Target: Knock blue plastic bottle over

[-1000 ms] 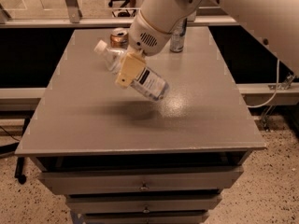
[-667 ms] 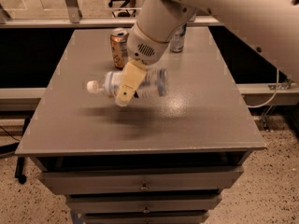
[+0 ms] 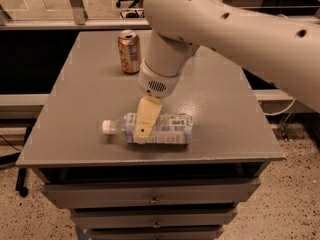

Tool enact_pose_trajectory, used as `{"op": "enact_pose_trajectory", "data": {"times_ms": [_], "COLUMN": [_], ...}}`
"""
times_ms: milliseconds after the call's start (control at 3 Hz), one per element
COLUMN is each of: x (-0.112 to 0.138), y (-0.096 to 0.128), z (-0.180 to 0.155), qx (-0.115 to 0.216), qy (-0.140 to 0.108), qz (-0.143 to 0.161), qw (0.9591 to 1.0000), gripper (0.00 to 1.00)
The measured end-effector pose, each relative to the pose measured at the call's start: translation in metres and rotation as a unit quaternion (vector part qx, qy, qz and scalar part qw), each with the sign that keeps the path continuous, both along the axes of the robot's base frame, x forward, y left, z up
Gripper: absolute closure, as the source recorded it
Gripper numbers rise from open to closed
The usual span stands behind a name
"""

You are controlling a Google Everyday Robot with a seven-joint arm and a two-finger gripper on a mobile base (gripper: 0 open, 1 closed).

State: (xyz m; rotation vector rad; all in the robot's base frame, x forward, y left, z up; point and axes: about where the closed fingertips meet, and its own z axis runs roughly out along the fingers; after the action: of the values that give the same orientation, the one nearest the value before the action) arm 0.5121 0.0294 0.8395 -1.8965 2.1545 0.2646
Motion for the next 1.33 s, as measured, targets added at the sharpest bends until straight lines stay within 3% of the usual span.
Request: {"op": "enact_pose_trajectory", "data": {"times_ms": [667, 1000, 1333], "x": [-0.011, -0.004, 0.007], "y": [-0.013, -0.021, -0.040], "z": [-0.017, 0.004, 0.037], "qx": [-0.033, -0.025, 0.009], "qy": [-0.017, -0.037, -0.049], "qz": [-0.005, -0.010, -0.017], "qw": [0.9993, 0.9990, 0.9986], "gripper": [0.00, 0.00, 0.00]}}
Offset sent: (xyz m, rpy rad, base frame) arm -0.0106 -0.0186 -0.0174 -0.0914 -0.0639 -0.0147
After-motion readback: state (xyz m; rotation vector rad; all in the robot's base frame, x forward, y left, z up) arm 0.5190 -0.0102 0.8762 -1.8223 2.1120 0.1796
